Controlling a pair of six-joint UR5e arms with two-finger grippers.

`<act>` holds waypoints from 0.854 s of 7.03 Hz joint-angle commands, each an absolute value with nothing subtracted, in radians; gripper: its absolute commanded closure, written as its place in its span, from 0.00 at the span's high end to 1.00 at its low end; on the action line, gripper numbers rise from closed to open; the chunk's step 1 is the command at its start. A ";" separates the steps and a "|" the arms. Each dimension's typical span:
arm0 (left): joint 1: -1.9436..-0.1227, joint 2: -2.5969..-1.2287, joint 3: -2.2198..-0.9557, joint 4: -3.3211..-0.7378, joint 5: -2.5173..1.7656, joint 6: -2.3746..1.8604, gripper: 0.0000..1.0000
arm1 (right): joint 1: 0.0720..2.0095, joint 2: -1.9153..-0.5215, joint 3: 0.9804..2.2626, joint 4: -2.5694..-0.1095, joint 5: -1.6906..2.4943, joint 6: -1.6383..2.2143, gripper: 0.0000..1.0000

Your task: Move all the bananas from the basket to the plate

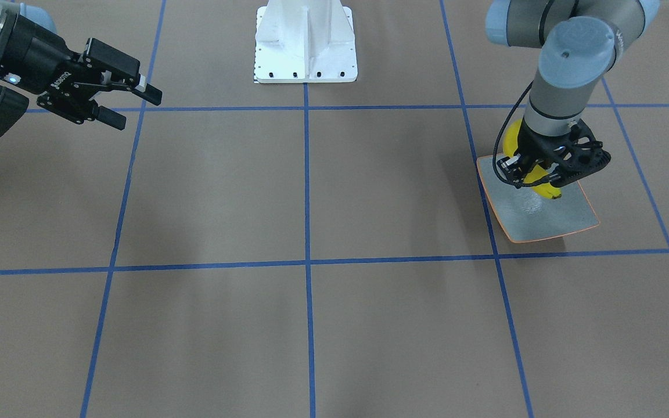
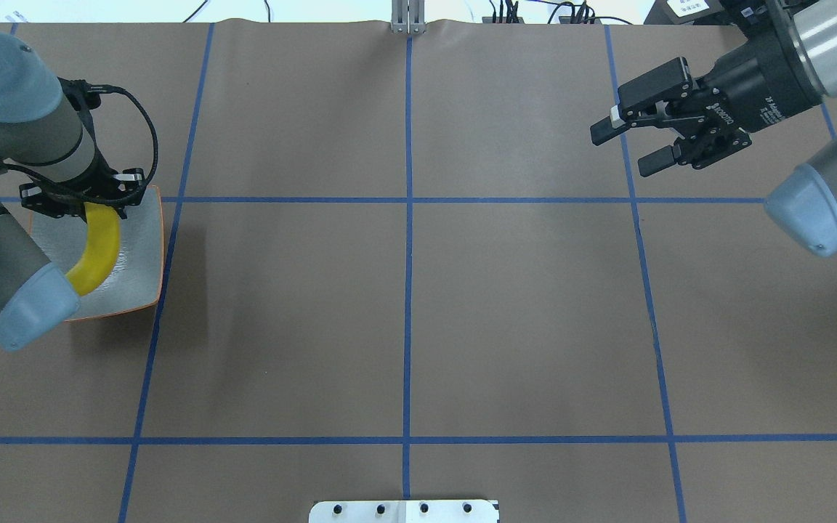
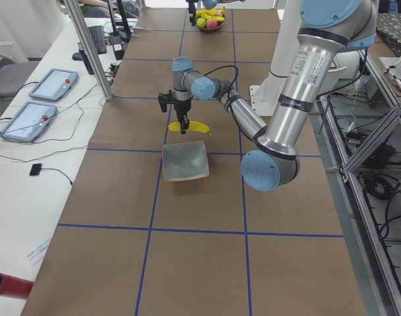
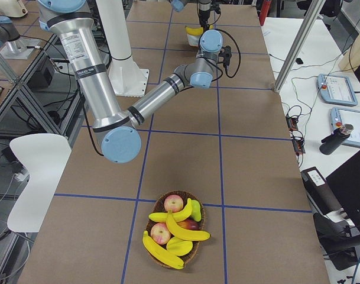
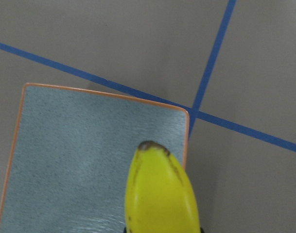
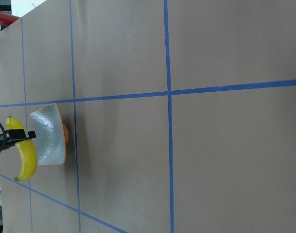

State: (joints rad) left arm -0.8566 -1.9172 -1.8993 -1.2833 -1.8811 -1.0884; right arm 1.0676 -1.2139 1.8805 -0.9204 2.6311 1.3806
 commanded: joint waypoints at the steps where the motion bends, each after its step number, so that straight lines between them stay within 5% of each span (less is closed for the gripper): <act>1: -0.854 -1.914 -1.815 -1.270 -1.819 -1.045 0.00 | 1.068 -1.215 1.865 -0.920 2.629 1.367 1.00; 4: -0.845 -1.919 -1.766 -1.273 -1.787 -1.042 0.00 | 1.080 -1.216 1.853 -0.920 2.631 1.348 1.00; 6: -0.815 -1.922 -1.733 -1.279 -1.712 -1.042 0.72 | 1.083 -1.216 1.850 -0.920 2.631 1.347 1.00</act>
